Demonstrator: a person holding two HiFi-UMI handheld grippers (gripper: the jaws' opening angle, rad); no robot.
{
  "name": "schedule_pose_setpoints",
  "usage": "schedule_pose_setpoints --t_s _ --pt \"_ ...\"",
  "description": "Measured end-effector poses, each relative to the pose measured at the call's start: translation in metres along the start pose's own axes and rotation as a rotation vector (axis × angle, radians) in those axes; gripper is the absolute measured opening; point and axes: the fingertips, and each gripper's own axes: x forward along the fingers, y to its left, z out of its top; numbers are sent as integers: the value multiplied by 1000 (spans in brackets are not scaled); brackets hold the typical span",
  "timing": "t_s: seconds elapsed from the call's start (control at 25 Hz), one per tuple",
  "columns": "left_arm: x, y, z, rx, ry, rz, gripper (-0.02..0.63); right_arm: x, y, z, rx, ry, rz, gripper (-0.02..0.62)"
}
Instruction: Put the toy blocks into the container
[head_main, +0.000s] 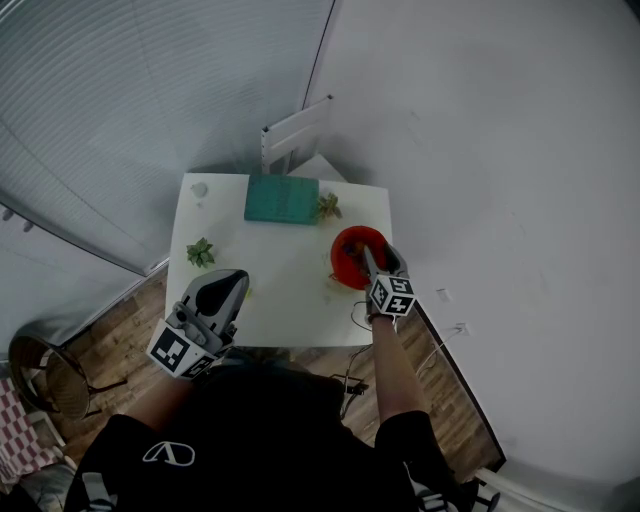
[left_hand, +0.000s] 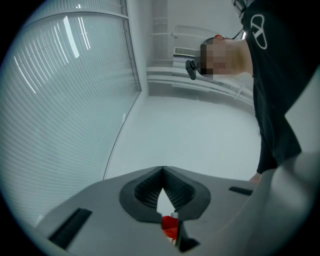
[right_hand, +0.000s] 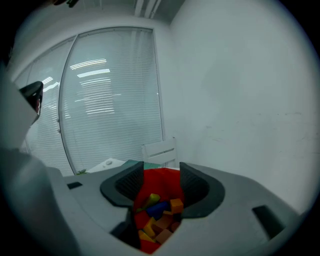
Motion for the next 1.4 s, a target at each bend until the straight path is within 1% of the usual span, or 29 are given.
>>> schedule_pose_setpoints --t_s 0.2,0.4,0.6,0.8,1.0,1.08,1.16,1.28,1.4 --pt "-1 1 -1 -1 -1 1 5 -12 14 34 -30 -83 36 230" --pt "-2 1 0 -1 -2 2 5 -34 47 80 -54 -193 108 233" --pt "-4 2 1 1 -2 8 5 -61 99 128 -99 -299 222 235" --pt "-5 4 5 3 -11 14 5 -83 162 160 -136 -364 361 228" --pt "-10 7 7 12 -18 28 5 -103 220 174 -152 -411 475 227" --pt "-11 8 9 14 -20 32 5 -109 239 175 -149 -429 512 225" --pt "-13 9 9 15 -20 37 5 -113 256 172 -162 -424 540 222" --pt "-16 10 9 15 -20 44 5 -115 272 167 -168 -412 573 221" --pt "-19 11 9 17 -20 51 5 -112 276 166 -171 -406 589 221"
